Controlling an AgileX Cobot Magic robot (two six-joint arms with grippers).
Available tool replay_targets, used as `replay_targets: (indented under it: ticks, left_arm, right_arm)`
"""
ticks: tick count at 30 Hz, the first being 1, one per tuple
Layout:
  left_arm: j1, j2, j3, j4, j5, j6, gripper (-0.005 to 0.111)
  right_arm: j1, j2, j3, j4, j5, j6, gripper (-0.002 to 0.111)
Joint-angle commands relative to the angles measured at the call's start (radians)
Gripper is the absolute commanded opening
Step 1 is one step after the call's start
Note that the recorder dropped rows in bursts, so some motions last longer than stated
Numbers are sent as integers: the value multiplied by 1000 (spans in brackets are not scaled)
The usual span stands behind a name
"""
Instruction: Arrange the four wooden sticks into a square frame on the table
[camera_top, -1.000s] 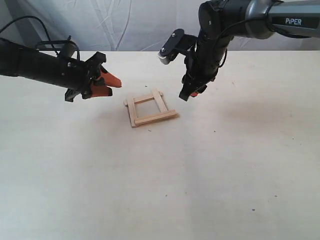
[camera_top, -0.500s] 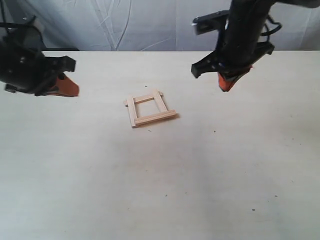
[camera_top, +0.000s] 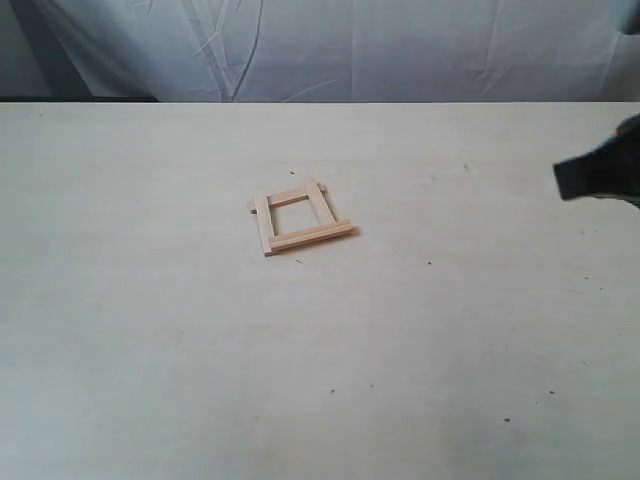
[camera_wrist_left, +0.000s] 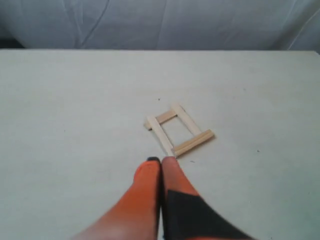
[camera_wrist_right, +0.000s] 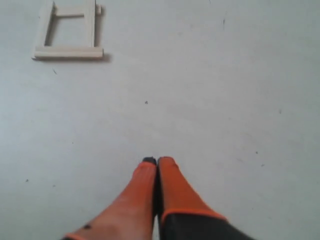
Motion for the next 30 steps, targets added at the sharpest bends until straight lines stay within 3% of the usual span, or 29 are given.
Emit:
replay_targets:
  ticks: [1,6,16,24,30]
  left_arm:
    - [-5,-178,65,54,-36,12,0]
    - [-5,-267,72,178,27,12,0]
    - [-5,-289,72,182,25,12,0]
    - [-5,-289,72,183,23,12,0]
    - [-5,-289,72,183,23,12,0]
  right_arm:
    - [-3,-271,209,-10,-212,-10,1]
    - [-3,-513,292,19,-207,-10,1]
    - [-5,-757,293,19,-195,-10,1]
    - [-261,-867,293,91,-195,-10,1]
    - [-298,-893,355,56,-202,-11,1]
